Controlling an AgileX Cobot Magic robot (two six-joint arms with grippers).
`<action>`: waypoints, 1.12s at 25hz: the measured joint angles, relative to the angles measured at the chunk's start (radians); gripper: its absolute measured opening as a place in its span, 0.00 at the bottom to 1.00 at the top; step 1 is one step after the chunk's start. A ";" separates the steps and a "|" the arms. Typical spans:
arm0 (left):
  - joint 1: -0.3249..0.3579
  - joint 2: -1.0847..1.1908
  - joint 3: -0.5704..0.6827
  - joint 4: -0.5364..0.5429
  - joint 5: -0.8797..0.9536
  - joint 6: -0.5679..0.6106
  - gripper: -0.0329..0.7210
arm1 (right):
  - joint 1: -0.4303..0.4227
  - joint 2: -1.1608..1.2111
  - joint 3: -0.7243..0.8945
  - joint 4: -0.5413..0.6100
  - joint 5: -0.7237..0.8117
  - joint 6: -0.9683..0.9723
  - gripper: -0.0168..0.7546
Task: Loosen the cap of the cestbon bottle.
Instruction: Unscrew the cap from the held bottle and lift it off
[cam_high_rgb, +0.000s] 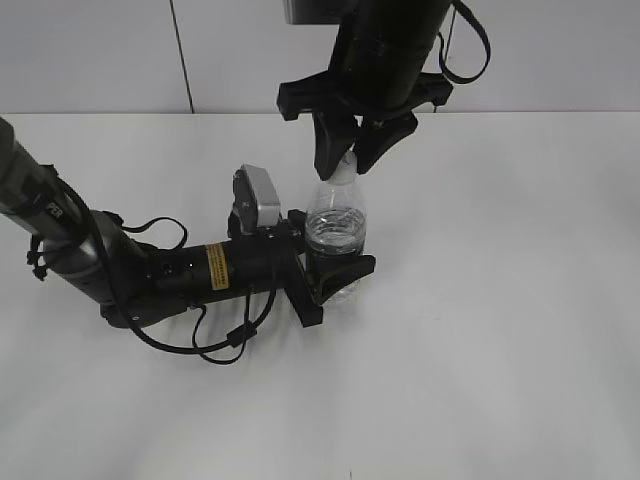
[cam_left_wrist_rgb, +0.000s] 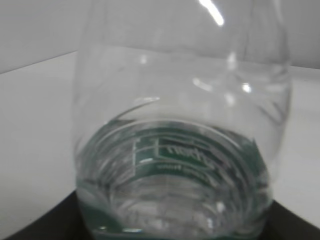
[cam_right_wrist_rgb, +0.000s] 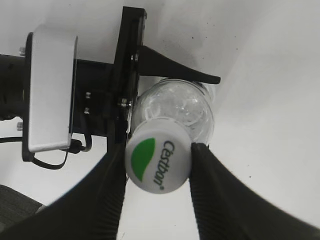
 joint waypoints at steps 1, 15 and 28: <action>0.000 0.000 0.000 0.000 0.000 0.000 0.58 | 0.000 0.000 0.000 0.000 0.000 -0.009 0.41; 0.000 0.000 0.000 0.000 0.001 0.004 0.58 | 0.000 0.000 0.000 0.007 0.000 -0.423 0.41; 0.000 0.000 0.000 0.001 -0.004 0.015 0.58 | 0.000 0.000 -0.002 0.045 -0.010 -1.198 0.41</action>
